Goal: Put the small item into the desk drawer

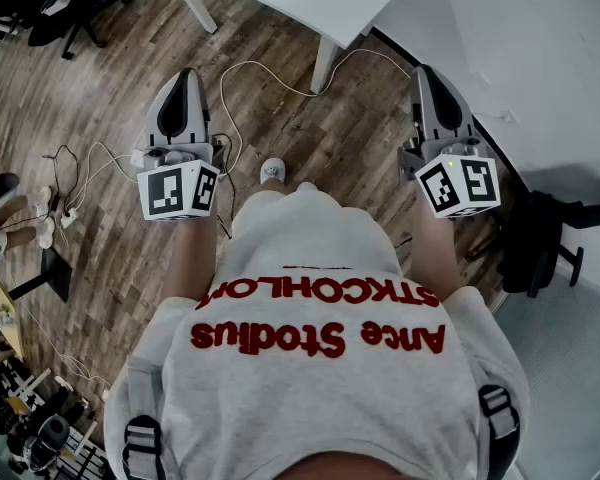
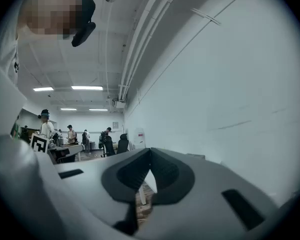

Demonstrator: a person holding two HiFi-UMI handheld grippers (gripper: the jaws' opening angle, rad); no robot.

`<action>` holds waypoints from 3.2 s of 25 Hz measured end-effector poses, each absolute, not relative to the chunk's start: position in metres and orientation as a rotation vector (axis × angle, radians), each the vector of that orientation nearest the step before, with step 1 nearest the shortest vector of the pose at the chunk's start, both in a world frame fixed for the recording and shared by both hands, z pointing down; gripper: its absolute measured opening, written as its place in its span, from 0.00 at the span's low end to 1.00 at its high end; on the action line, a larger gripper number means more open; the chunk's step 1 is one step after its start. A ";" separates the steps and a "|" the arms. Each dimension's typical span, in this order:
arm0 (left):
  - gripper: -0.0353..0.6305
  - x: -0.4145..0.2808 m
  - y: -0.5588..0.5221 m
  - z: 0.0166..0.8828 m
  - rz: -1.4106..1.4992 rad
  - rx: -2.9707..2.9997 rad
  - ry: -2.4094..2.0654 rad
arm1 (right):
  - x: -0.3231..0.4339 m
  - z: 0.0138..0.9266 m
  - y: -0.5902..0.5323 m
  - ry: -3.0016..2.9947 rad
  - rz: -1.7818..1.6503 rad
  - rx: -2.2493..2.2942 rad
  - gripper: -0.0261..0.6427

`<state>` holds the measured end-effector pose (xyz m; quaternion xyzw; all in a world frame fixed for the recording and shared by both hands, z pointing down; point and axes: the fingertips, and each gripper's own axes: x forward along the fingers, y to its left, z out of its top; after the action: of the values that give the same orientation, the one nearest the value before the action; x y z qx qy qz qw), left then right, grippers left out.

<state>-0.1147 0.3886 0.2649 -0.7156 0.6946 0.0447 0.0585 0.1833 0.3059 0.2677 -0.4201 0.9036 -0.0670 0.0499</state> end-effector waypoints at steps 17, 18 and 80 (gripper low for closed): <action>0.06 -0.106 0.390 0.264 0.105 -2.200 2.100 | 0.186 0.264 0.316 2.730 -0.230 -1.268 0.05; 0.06 -0.105 0.389 0.264 0.101 -2.203 2.097 | 0.187 0.263 0.315 2.722 -0.235 -1.264 0.05; 0.06 -0.173 0.043 0.277 0.112 -2.353 2.029 | 0.093 0.264 -0.003 2.707 -0.309 -1.295 0.05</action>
<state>-0.1731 0.0433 0.2775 -0.7567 0.6526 0.0361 0.0163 0.0926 -0.0030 0.2644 -0.4284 0.8956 -0.1021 0.0625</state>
